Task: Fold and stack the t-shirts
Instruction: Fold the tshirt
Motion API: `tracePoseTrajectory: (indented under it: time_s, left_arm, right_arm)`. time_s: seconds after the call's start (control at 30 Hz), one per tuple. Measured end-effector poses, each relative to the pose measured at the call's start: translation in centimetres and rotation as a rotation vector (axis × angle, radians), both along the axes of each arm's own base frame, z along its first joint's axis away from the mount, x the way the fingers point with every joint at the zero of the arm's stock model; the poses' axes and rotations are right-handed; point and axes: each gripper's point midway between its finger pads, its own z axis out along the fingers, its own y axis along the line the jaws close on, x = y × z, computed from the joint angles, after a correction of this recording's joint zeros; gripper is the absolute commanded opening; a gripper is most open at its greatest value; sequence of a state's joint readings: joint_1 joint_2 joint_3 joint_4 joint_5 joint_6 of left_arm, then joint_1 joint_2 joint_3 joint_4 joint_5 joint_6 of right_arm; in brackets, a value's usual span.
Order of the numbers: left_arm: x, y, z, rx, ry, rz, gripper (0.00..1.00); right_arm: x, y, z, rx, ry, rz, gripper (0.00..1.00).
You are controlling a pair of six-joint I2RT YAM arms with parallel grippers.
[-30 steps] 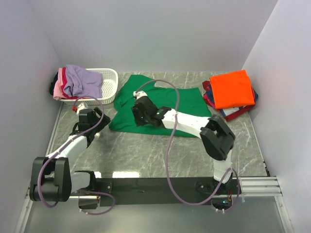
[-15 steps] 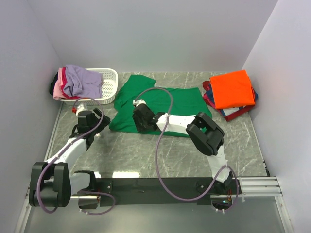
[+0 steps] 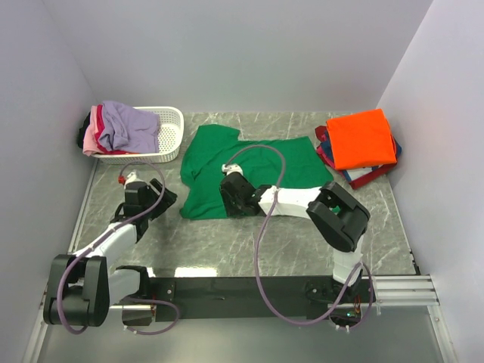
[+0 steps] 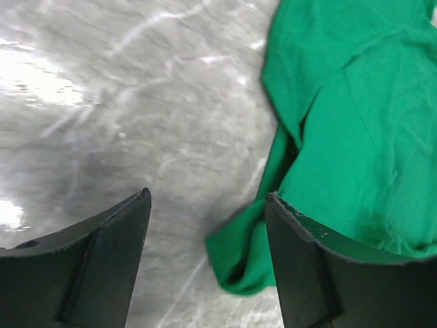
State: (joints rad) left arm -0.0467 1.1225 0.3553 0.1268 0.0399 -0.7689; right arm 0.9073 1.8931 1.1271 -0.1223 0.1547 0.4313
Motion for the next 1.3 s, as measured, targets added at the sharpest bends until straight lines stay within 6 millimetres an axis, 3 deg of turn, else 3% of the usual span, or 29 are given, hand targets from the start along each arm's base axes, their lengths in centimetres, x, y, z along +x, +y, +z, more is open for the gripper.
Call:
tracePoseTrajectory:
  time_s: [0.2,0.43,0.7,0.93,1.17,1.3]
  left_arm:
    - [-0.3,-2.4,-0.4,0.019,0.026,-0.083,0.66]
    - [-0.1,-4.7,-0.8,0.05,0.065,-0.151,0.68]
    - [-0.5,-3.9,-0.9,0.088,0.078,-0.084,0.77]
    - [-0.5,-3.2,-1.8,0.107,0.119,-0.041,0.76]
    - [0.1,-4.2,-1.8,0.098,0.124,-0.063,0.75]
    - [-0.6,-6.1,-1.8,0.085,0.128,-0.121,0.74]
  right_arm:
    - [-0.8,-1.2,0.0,-0.01,0.017,-0.031,0.45]
    - [-0.9,-1.3,0.1,-0.013,0.027,-0.04,0.45]
    - [-1.1,-1.6,0.1,-0.022,0.035,-0.042,0.45]
    - [-1.2,-1.7,0.1,-0.026,0.039,-0.042,0.45]
    - [-1.2,-1.7,0.1,-0.029,0.037,-0.037,0.45]
    - [-1.2,-1.7,0.1,-0.035,0.037,-0.03,0.45]
